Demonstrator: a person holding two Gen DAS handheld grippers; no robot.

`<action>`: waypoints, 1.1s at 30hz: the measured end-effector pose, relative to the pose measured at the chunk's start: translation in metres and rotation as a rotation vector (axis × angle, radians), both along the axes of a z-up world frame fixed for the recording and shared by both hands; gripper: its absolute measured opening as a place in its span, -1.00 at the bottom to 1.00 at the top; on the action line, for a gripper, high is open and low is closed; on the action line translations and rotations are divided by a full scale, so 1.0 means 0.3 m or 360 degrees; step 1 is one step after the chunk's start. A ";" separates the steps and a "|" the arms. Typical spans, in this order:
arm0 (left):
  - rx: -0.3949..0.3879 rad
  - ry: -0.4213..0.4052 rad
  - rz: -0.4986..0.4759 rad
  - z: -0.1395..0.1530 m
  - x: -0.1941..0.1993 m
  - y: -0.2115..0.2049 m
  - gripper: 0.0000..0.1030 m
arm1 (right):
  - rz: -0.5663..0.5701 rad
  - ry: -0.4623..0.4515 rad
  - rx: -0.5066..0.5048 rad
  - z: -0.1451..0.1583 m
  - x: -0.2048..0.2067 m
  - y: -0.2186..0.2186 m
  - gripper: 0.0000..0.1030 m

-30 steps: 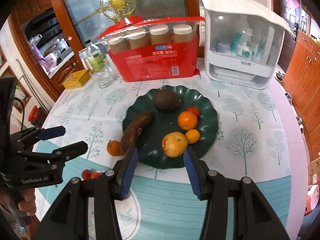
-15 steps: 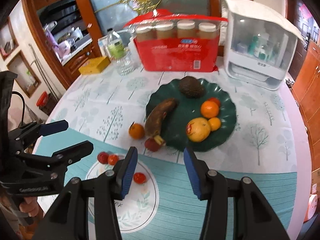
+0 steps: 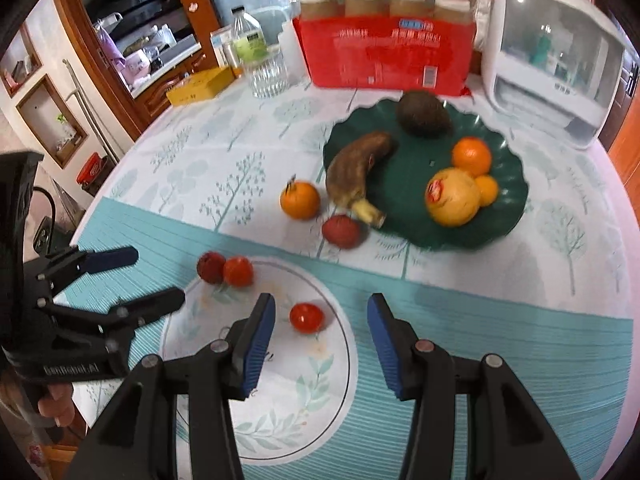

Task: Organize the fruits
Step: 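Move both grippers back to the white plate toward the apple and tomatoes, then grasp the red apple with the left gripper while the right gripper grasps a cherry tomato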

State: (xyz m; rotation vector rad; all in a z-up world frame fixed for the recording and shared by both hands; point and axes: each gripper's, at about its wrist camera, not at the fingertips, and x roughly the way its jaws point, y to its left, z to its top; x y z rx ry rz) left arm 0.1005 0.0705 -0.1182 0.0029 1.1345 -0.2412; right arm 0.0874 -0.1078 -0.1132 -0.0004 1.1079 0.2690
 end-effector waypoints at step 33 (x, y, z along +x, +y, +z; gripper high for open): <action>0.0015 0.0033 -0.0224 -0.188 0.149 -0.024 -0.38 | 0.0024 0.0112 -0.0056 -0.198 0.039 0.073 -0.32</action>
